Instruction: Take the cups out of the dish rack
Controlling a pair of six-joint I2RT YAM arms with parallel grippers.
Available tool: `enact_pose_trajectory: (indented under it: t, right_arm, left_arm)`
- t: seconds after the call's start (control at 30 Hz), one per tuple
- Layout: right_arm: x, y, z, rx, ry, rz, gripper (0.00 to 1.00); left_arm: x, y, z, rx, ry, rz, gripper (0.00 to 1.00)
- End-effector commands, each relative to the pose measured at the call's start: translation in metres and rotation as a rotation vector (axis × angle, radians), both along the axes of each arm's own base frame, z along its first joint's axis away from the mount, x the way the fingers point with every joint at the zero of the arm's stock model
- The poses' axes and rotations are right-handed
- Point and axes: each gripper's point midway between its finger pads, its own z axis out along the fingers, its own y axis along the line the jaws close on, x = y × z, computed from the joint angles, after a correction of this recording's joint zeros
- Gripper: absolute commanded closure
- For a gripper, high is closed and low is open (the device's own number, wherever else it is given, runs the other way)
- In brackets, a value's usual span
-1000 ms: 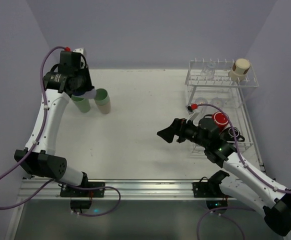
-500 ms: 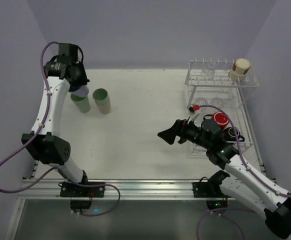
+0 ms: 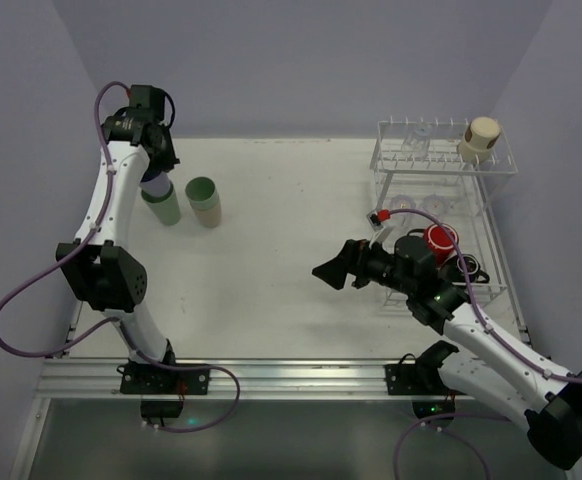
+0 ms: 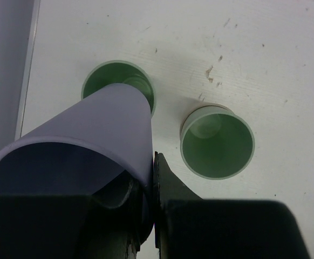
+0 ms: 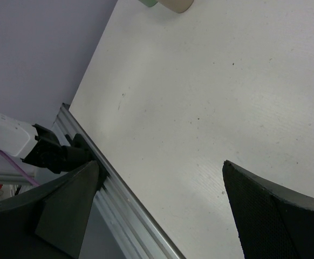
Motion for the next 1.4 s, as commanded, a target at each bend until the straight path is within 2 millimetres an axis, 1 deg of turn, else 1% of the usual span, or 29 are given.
enact_pose_trajectory:
  t: [0.0, 0.17, 0.4, 0.57, 0.97, 1.03, 1.07, 1.13, 1.17, 1.23, 1.27, 1.37]
  right_arm:
    - [0.000, 0.004, 0.002, 0.008, -0.016, 0.017, 0.01]
    - [0.002, 0.005, -0.002, 0.002, -0.009, 0.016, 0.01]
    - [0.003, 0.004, -0.004, -0.004, -0.007, 0.009, 0.01]
    - [0.004, 0.003, -0.003, -0.002, -0.011, 0.005, 0.01]
    - [0.004, 0.004, -0.004, -0.005, -0.015, 0.006, 0.01]
    - [0.005, 0.004, -0.005, -0.008, -0.012, 0.005, 0.01]
    - [0.006, 0.004, -0.005, -0.010, -0.011, 0.003, 0.01]
    - [0.006, 0.004, -0.007, -0.013, -0.008, 0.005, 0.01]
    - [0.006, 0.004, -0.006, -0.012, -0.010, 0.005, 0.01]
    - [0.005, 0.005, -0.003, -0.003, -0.023, 0.010, 0.01]
    - [0.004, 0.004, -0.002, 0.002, -0.029, 0.011, 0.01]
    - [0.005, 0.003, -0.002, 0.002, -0.040, 0.007, 0.01]
  left_arm:
    - [0.000, 0.016, 0.012, 0.068, -0.022, 0.010, 1.00]
    - [0.004, 0.016, 0.008, 0.063, -0.020, -0.004, 1.00]
    - [0.006, 0.020, -0.010, 0.070, 0.018, -0.003, 1.00]
    - [0.009, 0.019, -0.019, 0.057, 0.031, -0.010, 1.00]
    - [0.019, 0.018, -0.047, 0.040, 0.071, -0.027, 1.00]
    - [0.020, 0.020, -0.051, 0.040, 0.078, -0.024, 0.96]
    - [0.021, 0.020, -0.054, 0.040, 0.083, -0.028, 0.89]
    - [0.022, 0.021, -0.056, 0.042, 0.088, -0.029, 0.81]
    - [0.023, 0.021, -0.059, 0.045, 0.093, -0.028, 0.73]
    - [0.024, 0.023, -0.057, 0.056, 0.086, -0.025, 0.64]
    - [0.025, 0.023, -0.056, 0.056, 0.082, -0.028, 0.56]
    - [0.028, 0.022, -0.051, 0.051, 0.061, -0.031, 0.47]
